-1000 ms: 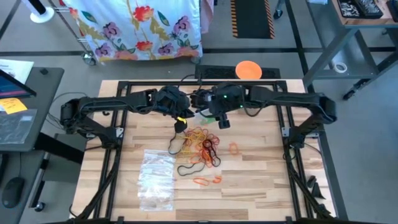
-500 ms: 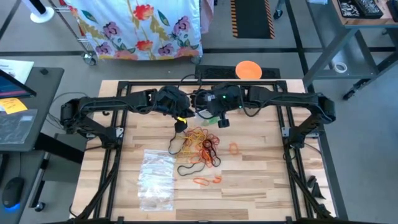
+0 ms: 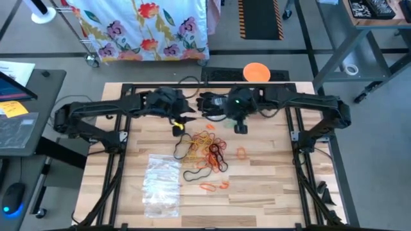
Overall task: Sort rubber bands
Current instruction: Close the transparent zip bag containing the green rubber bands
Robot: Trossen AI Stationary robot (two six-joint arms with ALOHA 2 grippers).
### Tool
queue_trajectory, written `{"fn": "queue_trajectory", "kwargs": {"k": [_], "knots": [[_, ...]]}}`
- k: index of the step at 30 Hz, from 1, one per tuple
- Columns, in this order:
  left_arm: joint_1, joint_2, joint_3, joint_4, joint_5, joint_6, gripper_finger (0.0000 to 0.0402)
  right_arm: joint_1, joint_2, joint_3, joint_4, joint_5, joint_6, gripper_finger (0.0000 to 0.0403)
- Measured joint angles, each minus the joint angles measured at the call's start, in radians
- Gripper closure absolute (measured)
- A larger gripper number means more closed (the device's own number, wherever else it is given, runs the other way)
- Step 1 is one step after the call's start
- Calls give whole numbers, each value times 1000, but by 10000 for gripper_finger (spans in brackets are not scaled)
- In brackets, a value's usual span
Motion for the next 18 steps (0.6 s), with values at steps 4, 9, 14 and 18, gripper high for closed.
{"fn": "queue_trajectory", "kwargs": {"k": [4,9,14,18], "knots": [[-10,-66,-63,-3,3,-5,254,115,-80,-52,-80,2,191,401],[-36,-130,-182,71,13,-20,253,337,-269,-229,-81,50,532,402],[-48,-141,-258,145,32,-43,253,559,-460,-431,-68,70,1023,402],[-48,-139,-279,207,53,-50,253,647,-522,-576,-10,61,1247,402]]}}
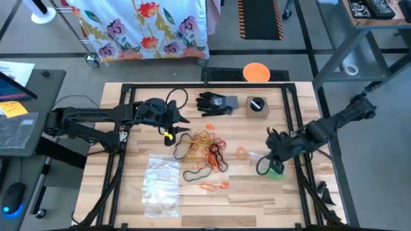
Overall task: Sort rubber bands
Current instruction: Close the transparent zip bag containing the green rubber bands
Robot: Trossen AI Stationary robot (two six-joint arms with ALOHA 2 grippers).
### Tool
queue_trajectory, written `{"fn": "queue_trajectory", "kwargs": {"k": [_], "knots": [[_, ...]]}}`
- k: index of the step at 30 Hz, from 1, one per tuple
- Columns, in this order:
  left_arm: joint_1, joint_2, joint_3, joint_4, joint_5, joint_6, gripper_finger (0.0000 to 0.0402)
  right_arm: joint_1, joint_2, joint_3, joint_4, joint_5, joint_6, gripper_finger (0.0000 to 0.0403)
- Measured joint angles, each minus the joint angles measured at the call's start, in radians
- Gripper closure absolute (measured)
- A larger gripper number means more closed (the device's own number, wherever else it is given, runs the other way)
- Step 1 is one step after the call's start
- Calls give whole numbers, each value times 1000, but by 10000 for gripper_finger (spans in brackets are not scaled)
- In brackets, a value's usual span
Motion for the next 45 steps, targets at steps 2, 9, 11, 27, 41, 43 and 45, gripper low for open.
{"fn": "queue_trajectory", "kwargs": {"k": [2,9,11,27,41,43,45], "knots": [[0,2,-5,21,15,-4,253,-1,6,-63,17,-11,56,403],[0,1,-6,81,25,13,253,-155,93,-186,20,-8,34,402],[1,1,-6,94,25,19,253,-210,134,-183,10,-8,-28,401],[2,1,-6,116,-8,22,253,-494,261,77,-166,14,-763,400],[2,1,-6,116,-13,36,253,-765,30,7,-61,-354,-968,400],[2,1,-6,117,-13,44,253,-783,8,-19,-35,-499,-947,400],[2,1,-6,117,-13,51,253,-796,-16,-32,-23,-655,-928,401]]}}
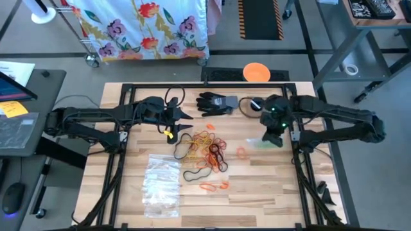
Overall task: Sort rubber bands
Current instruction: Close the transparent zip bag containing the green rubber bands
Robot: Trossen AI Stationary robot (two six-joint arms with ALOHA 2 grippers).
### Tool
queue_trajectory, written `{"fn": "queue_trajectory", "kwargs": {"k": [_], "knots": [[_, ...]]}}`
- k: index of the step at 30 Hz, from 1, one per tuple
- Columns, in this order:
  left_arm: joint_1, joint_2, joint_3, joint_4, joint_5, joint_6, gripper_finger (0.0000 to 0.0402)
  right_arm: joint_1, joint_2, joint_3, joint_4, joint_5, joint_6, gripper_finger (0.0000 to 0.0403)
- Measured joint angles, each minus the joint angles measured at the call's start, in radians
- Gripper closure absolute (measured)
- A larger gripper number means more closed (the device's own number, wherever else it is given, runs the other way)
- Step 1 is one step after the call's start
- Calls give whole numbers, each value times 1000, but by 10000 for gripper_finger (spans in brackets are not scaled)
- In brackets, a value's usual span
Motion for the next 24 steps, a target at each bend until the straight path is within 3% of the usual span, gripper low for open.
{"fn": "queue_trajectory", "kwargs": {"k": [1,2,4,5,7,8,11,13,14,16,18,24], "knots": [[0,0,0,-1,0,4,253,-3,-14,-3,-2,-33,8,401],[0,0,0,-1,0,7,253,-3,-27,-4,-12,10,26,401],[0,0,0,-5,0,9,253,-6,-37,-4,-65,269,119,401],[0,0,0,-7,0,10,253,-5,-34,-11,-75,277,134,401],[0,0,0,-6,0,14,253,26,-54,-36,45,55,133,402],[0,0,0,-6,0,14,253,51,-60,-33,131,27,153,402],[13,0,0,1,-2,15,253,84,-39,5,73,330,205,402],[13,-1,0,0,0,8,253,110,-26,-2,53,189,152,402],[12,-1,0,-1,-1,-3,253,135,-19,3,70,179,165,402],[19,-1,0,7,-8,-13,253,163,4,31,-3,329,210,402],[24,-2,0,14,5,-6,253,155,17,27,-103,358,147,402],[22,-2,1,25,14,-20,253,189,17,12,-45,136,170,403]]}}
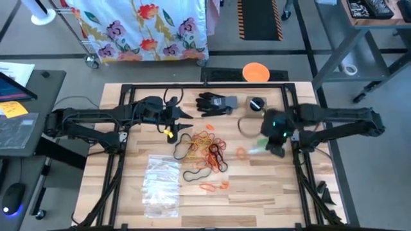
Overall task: Sort rubber bands
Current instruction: Close the transparent zip bag containing the green rubber bands
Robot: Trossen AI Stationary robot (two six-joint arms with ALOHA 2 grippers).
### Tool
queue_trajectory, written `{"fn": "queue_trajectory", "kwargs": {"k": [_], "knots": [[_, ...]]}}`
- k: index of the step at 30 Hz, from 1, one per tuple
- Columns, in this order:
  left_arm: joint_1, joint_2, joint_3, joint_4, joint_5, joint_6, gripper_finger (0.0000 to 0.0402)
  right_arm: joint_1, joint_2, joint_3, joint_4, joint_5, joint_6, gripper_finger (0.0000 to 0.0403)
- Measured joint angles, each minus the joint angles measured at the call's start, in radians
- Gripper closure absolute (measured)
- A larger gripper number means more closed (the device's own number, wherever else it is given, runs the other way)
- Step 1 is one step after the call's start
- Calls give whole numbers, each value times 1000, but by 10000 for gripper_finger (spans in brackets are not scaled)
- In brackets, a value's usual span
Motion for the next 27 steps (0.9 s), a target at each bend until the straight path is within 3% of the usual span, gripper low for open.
{"fn": "queue_trajectory", "kwargs": {"k": [7,12,17,21,27], "knots": [[-3,-1,0,-2,3,12,253,25,-62,-13,257,-302,83,403],[-3,2,-1,-25,-2,13,253,12,-161,-90,226,-268,188,403],[-4,2,-1,-23,-16,19,253,-77,-265,-285,224,-277,253,403],[2,0,0,15,0,23,253,-170,-276,-360,298,-288,144,403],[4,0,0,33,12,4,253,-263,-190,-380,327,-302,-7,403]]}}
